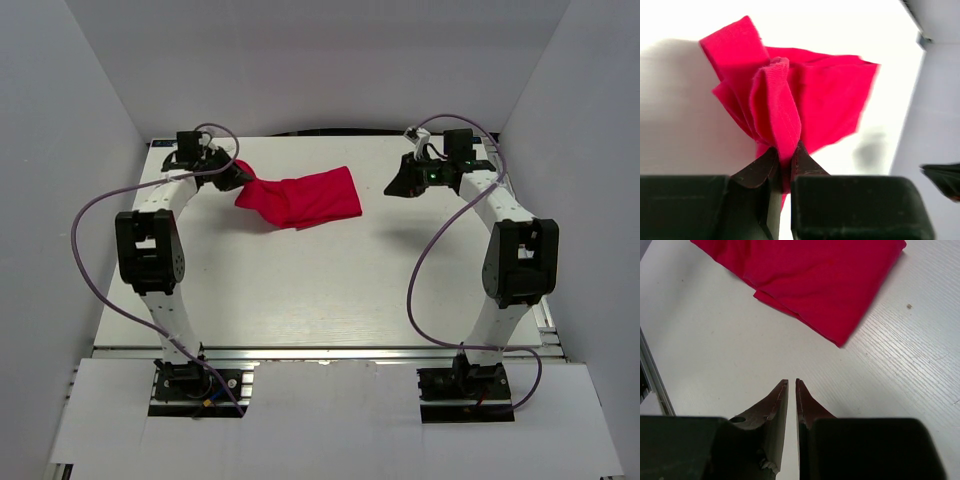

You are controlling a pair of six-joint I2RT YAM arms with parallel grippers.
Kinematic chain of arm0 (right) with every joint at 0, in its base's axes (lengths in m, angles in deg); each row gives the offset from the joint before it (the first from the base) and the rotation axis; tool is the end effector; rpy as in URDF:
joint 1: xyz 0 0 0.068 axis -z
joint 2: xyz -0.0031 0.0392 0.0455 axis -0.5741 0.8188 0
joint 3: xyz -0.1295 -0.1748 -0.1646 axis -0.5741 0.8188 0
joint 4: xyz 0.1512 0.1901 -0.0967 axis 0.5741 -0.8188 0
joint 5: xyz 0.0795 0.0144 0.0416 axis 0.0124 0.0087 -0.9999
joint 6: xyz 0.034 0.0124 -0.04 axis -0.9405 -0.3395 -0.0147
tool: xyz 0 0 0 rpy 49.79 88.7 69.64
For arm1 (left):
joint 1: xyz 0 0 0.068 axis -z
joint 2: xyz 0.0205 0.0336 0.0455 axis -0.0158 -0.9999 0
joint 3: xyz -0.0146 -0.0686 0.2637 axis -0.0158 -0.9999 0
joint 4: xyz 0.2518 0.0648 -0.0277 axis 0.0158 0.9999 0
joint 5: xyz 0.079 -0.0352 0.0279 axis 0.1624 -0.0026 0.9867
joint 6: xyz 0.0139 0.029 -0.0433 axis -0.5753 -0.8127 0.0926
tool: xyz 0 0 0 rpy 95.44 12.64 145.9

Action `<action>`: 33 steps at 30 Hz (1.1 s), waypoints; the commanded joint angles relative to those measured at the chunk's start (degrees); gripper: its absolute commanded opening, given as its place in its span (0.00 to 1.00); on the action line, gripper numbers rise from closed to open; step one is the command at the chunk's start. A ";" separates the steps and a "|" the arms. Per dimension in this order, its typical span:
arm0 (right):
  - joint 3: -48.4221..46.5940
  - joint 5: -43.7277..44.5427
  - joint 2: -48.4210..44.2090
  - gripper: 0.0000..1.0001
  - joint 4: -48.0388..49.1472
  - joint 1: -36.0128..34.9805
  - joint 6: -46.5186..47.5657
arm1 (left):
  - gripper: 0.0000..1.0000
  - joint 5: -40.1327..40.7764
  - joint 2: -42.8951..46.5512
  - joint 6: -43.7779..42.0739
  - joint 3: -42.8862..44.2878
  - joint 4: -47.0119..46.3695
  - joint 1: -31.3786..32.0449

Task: Fold and stack the t-shirts
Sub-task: Grab one side of the 2/3 rectangular tshirt with left arm, then fold the long partially folded tshirt into a neat square

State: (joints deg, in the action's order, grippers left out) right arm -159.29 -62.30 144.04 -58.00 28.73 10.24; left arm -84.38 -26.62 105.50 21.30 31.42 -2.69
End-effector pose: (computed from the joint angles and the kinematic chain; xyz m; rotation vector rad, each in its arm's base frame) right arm 0.4083 0.0714 0.2703 -0.7042 2.0565 0.9035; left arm 0.4462 -0.0035 0.2288 -0.5394 2.3623 -0.8834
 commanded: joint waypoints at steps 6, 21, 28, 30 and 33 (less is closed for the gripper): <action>1.19 -1.93 -2.73 0.17 2.18 1.30 -0.25 | 0.00 -4.54 0.23 9.26 8.56 -0.30 7.84; 2.42 -2.28 -3.17 0.17 2.98 2.17 -0.77 | 0.00 -2.61 -11.02 12.18 23.15 4.62 17.95; 3.47 -2.55 -3.60 0.17 3.42 2.79 -0.69 | 0.00 -1.37 -17.96 12.35 30.18 8.05 19.89; 3.74 -2.63 -3.61 0.17 3.50 2.88 -0.77 | 0.00 -1.11 -19.64 12.18 31.58 9.10 20.41; 4.09 -2.72 -3.52 0.17 3.68 2.88 -0.86 | 0.00 -0.58 -20.95 12.44 33.43 10.07 21.11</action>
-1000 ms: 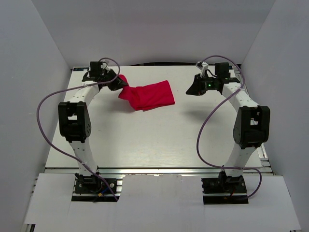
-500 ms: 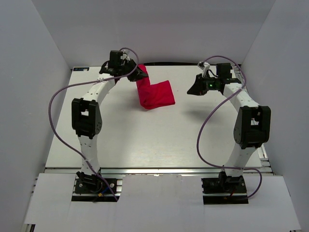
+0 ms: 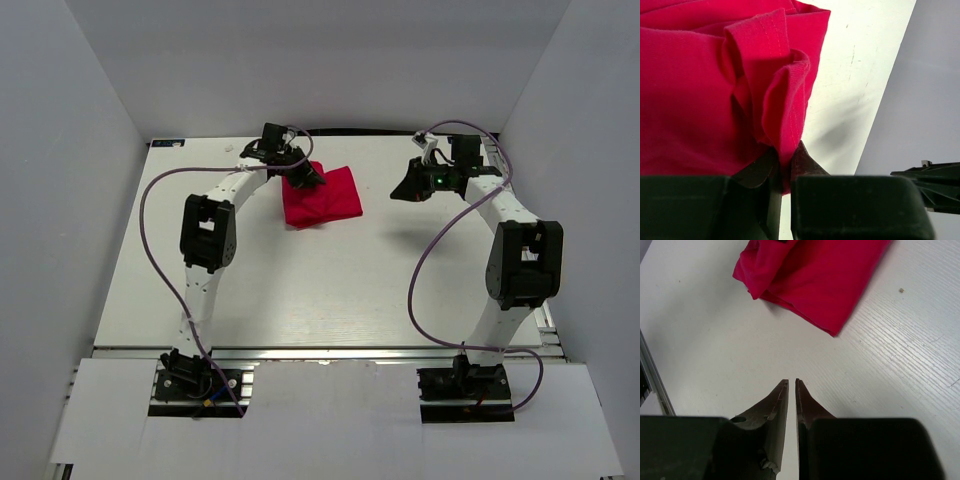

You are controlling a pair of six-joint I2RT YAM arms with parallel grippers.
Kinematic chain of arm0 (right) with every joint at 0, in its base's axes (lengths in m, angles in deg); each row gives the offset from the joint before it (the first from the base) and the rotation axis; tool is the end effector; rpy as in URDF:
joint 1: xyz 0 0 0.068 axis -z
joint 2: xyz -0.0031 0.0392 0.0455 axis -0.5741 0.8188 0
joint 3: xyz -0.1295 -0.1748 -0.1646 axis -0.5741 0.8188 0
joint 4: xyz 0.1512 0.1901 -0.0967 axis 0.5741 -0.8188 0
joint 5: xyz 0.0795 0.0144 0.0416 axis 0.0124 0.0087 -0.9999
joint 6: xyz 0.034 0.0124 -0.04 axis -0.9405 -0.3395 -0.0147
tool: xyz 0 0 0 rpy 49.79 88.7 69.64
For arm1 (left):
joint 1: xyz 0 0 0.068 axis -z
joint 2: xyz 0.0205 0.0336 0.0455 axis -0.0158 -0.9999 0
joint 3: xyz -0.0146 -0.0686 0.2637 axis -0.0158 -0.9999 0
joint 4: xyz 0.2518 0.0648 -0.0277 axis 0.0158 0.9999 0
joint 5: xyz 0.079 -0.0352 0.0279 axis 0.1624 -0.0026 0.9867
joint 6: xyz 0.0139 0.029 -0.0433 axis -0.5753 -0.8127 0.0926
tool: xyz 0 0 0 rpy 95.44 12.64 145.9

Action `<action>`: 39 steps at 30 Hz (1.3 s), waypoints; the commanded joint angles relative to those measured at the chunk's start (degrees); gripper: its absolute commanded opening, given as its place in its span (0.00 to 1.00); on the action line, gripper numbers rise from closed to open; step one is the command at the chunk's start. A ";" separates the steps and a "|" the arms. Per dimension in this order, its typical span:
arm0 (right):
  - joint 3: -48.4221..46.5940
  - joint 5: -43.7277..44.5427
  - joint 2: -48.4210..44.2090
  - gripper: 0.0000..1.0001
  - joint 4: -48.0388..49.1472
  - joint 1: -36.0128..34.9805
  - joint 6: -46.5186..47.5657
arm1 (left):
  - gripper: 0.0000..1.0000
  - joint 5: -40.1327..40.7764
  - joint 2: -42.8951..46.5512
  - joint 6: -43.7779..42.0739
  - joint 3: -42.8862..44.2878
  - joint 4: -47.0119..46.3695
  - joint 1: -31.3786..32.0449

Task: Fold and stack the t-shirts
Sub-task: Fold the long partially folded tshirt into a neat square

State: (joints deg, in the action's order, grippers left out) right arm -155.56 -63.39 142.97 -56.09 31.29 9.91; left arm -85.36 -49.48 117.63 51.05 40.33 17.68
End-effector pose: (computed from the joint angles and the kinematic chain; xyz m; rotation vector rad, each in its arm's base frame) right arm 0.4033 0.0531 0.2594 -0.6546 2.0703 0.9080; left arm 0.4994 -0.1869 0.1963 -0.3993 2.5663 -1.1235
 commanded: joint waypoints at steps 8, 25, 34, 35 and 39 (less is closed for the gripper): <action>1.49 -1.89 -2.80 0.17 2.22 0.41 -0.62 | 0.00 2.16 0.41 2.86 3.95 1.77 1.54; 2.37 -2.24 -3.50 0.17 2.48 0.50 -0.62 | 0.61 1.02 -3.72 8.04 8.25 1.51 1.63; 2.29 -2.33 -3.59 0.17 1.69 0.50 -0.18 | 0.65 -5.48 -5.22 16.03 9.93 -5.95 1.62; 2.11 -2.59 -3.42 0.17 1.52 0.50 -0.01 | 0.65 -6.27 -5.22 16.39 9.93 -6.83 1.63; -0.25 -4.35 -1.84 0.14 -0.59 -0.82 3.14 | 0.64 -4.70 -3.64 15.08 11.77 -8.25 0.58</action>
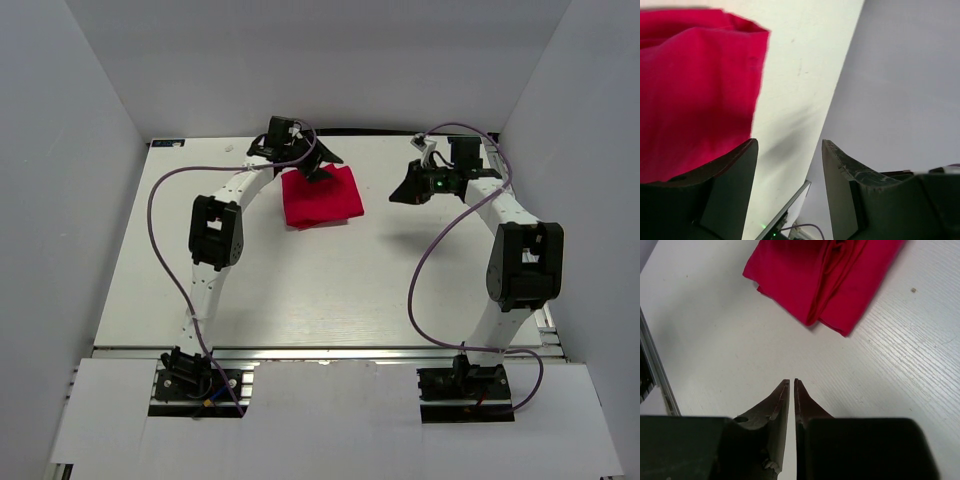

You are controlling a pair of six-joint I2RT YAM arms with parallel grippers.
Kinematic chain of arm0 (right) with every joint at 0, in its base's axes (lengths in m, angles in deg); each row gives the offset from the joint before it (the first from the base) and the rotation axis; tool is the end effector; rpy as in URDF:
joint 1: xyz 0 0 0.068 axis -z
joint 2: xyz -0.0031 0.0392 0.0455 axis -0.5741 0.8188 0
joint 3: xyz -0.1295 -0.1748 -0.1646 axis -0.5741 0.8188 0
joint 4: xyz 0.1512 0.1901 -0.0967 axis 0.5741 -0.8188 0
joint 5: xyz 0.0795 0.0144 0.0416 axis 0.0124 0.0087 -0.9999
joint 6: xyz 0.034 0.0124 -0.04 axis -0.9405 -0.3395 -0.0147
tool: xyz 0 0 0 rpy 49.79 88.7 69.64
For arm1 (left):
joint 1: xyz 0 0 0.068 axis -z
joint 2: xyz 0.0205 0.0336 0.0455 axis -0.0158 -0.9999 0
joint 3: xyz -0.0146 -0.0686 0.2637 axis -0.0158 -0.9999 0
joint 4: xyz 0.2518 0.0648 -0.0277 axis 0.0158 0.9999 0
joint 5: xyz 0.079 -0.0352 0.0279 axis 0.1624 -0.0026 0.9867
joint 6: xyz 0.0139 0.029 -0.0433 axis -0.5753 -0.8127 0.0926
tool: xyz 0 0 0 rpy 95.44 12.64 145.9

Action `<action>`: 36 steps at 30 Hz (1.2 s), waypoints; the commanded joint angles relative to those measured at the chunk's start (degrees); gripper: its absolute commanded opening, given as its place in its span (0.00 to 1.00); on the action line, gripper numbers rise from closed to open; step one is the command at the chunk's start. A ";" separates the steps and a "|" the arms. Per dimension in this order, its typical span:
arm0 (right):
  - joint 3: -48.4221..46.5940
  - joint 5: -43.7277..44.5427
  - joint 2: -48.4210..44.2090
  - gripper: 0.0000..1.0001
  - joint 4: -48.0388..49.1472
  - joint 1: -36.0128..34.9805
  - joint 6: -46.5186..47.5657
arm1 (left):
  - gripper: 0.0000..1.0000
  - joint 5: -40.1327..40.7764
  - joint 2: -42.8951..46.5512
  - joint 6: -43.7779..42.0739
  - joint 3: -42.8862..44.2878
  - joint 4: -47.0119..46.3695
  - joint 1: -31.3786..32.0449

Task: Fold and stack the t-shirts
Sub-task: Fold the long partially folded tshirt into a neat square

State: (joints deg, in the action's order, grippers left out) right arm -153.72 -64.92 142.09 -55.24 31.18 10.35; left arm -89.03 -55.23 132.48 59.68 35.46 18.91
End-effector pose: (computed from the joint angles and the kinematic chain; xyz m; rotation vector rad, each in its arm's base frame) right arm 0.3978 0.0541 0.2565 -0.6750 2.0552 0.9349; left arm 0.5199 -0.2085 0.1997 -0.5974 2.4812 -1.3480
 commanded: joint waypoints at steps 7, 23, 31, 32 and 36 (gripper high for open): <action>-14.29 -4.23 6.50 0.06 -9.18 -8.86 9.21 | 0.61 3.19 11.31 -5.73 -2.91 -3.81 -5.48; -41.56 1.74 34.55 0.05 4.78 -16.71 -8.95 | 0.61 2.94 36.30 -20.51 -42.82 -7.59 -11.55; -44.11 8.24 40.88 0.05 12.35 -16.27 -17.31 | 0.60 0.56 36.83 -19.98 -47.65 -10.84 -10.94; -43.50 9.73 40.79 0.04 13.22 -16.10 -18.28 | 0.60 0.38 37.00 -19.98 -47.92 -10.93 -10.94; -37.45 9.14 40.88 0.02 17.78 -13.20 -28.27 | 0.60 -0.14 37.80 -19.81 -49.76 -11.63 -10.94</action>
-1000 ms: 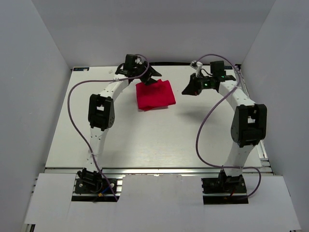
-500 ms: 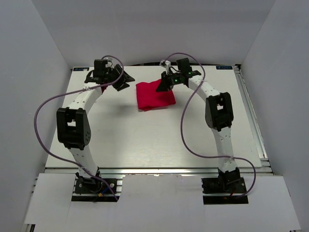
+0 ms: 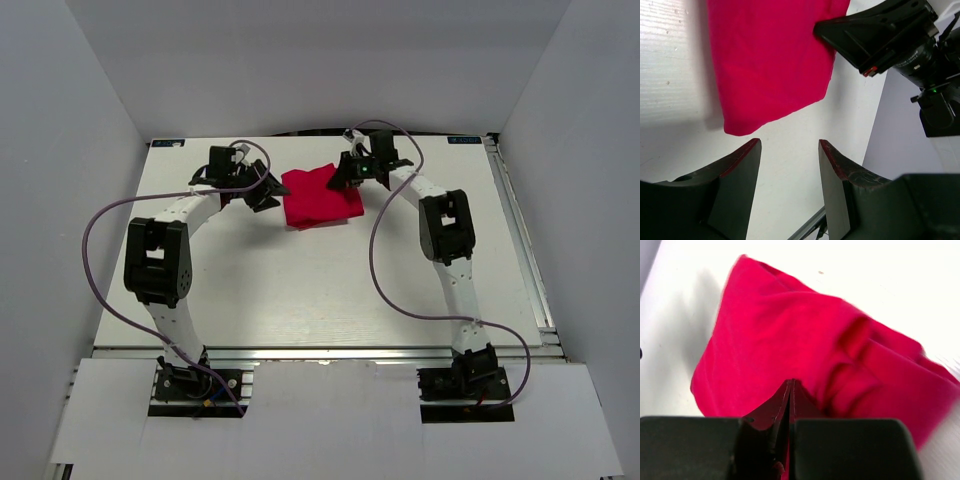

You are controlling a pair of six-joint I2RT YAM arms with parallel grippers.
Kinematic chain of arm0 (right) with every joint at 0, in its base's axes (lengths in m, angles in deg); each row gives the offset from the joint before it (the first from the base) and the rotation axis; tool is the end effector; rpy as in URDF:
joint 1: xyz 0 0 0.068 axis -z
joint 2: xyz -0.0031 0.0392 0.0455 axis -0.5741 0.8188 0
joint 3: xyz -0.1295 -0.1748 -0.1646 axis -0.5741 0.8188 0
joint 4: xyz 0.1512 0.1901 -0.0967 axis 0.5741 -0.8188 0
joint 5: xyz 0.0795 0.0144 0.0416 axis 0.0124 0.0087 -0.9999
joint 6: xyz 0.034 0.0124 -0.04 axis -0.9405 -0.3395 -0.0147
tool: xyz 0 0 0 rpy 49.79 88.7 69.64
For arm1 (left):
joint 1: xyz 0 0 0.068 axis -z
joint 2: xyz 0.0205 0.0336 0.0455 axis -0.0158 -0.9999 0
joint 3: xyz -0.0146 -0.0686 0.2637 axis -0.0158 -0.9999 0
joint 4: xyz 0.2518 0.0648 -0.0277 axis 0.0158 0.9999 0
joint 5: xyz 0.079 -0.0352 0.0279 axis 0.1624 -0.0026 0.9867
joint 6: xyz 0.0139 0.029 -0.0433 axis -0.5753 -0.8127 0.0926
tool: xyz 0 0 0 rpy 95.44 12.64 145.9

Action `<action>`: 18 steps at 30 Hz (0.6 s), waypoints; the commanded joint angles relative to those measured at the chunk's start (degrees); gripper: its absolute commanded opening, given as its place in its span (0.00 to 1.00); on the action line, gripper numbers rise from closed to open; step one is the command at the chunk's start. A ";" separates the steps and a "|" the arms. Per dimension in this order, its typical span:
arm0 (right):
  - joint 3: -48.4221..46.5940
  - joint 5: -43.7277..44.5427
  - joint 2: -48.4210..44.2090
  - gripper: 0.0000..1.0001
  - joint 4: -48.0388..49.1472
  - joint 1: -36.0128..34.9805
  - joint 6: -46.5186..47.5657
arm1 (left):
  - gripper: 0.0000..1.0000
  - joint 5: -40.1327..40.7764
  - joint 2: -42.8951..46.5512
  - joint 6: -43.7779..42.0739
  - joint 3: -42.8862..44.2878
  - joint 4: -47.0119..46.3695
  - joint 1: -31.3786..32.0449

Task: Fold and stack the t-shirts
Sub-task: Fold the long partially folded tshirt into a neat square

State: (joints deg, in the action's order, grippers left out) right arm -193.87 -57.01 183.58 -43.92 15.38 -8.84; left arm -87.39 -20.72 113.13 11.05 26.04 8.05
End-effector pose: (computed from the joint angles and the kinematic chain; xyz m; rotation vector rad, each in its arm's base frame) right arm 0.5262 0.2132 0.1569 -0.6260 2.0733 1.0760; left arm 0.4086 -0.0836 0.2218 -0.4513 2.4367 -1.0856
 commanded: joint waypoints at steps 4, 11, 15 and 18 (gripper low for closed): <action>7.36 -2.82 -0.17 0.02 11.65 4.80 -14.29 | 0.60 -3.01 3.11 -0.37 -2.01 -2.92 -0.07; 10.45 -4.14 0.71 0.03 13.68 6.21 -19.57 | 0.60 -3.19 2.41 -0.02 -1.75 -3.09 0.54; 10.10 -8.43 0.45 0.04 17.62 6.39 -23.25 | 0.60 -3.37 2.14 -0.02 -1.58 -3.01 0.89; 10.45 -15.47 -0.86 0.04 28.86 6.39 -31.83 | 0.60 -3.89 1.45 -0.20 -1.14 -3.36 1.59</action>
State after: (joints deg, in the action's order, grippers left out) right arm -183.80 -65.43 183.62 -26.32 21.89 -32.05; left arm -89.43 -20.72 113.35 9.35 23.96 8.75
